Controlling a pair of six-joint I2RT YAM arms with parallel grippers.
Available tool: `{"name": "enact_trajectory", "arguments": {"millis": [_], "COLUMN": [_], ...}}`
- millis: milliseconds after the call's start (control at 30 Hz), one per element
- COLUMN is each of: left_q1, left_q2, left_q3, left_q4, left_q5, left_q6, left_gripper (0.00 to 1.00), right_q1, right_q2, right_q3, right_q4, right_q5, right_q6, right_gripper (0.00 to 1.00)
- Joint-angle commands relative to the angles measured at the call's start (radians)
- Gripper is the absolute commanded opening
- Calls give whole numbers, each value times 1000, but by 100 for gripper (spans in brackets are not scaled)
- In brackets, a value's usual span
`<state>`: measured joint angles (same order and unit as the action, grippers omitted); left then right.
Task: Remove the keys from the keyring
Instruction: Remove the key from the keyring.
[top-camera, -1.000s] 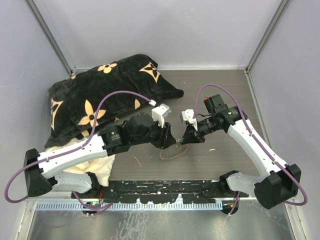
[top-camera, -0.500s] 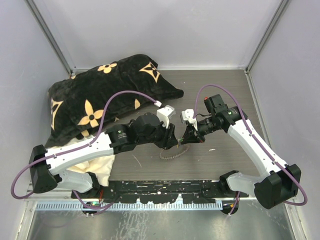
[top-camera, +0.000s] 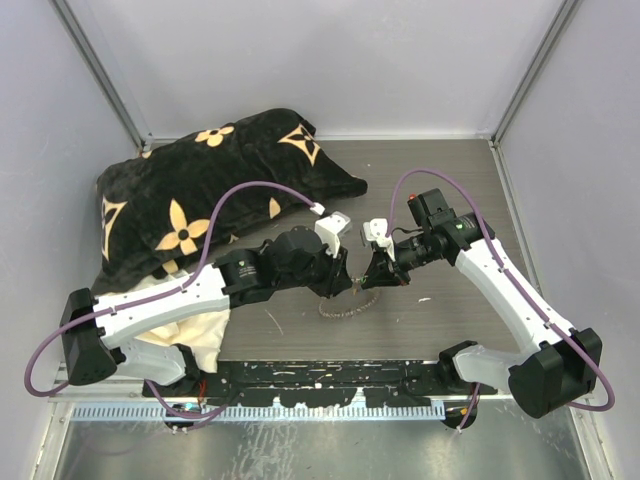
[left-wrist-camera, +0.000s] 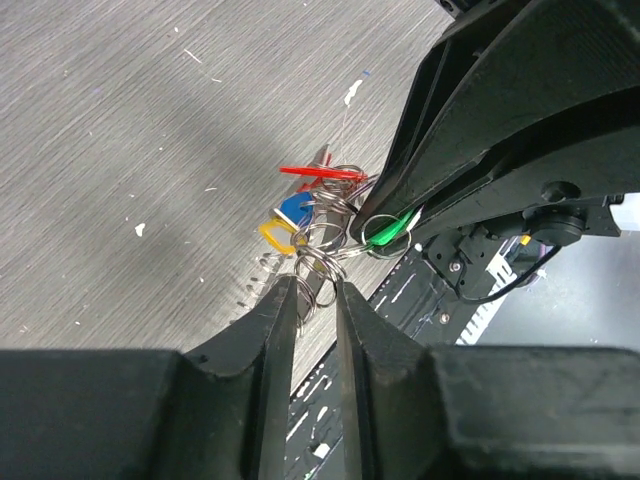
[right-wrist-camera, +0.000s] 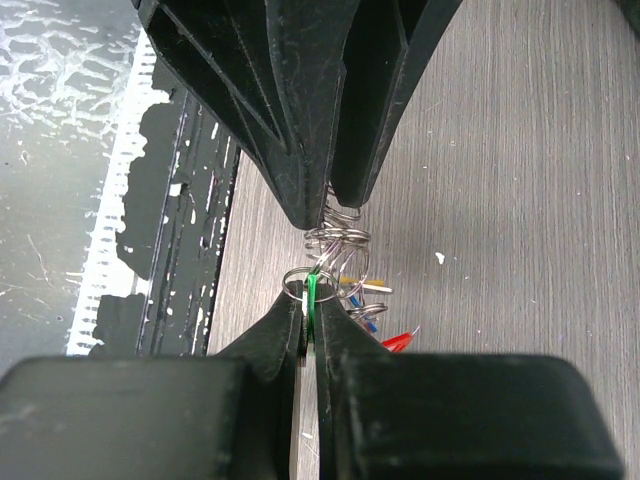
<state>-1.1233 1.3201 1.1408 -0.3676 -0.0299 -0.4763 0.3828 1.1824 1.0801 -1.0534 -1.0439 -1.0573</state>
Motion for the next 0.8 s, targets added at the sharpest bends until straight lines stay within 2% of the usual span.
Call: {"name": "enact_trajectory", "arguments": {"millis": [0,133,267,500,767], "left_q1": [-3,-3,-3,-3,-3], "left_q2": [-6,-5,-10,-6,-14], "left_q3": [33,31,26,17,-12], "left_q4": [14,15,16,22,42], "left_q5": [-25,-29,-43,-58,-56], "left_q6": [29,40,52,71,121], "left_gripper": [20,7,0,0,0], "right_q1": [-2,-2,-2,-1,2], "right_q2": [-29,-30,-32,-35,-26], "right_q3": [11,12,11,13,95], "right_q4": [32,33,33,67,79], "right_q5": [-35,-33,-31,-1,172], "right_q6": [11,13,14,66,132], "right_gripper": [1,1,1,1,1]}}
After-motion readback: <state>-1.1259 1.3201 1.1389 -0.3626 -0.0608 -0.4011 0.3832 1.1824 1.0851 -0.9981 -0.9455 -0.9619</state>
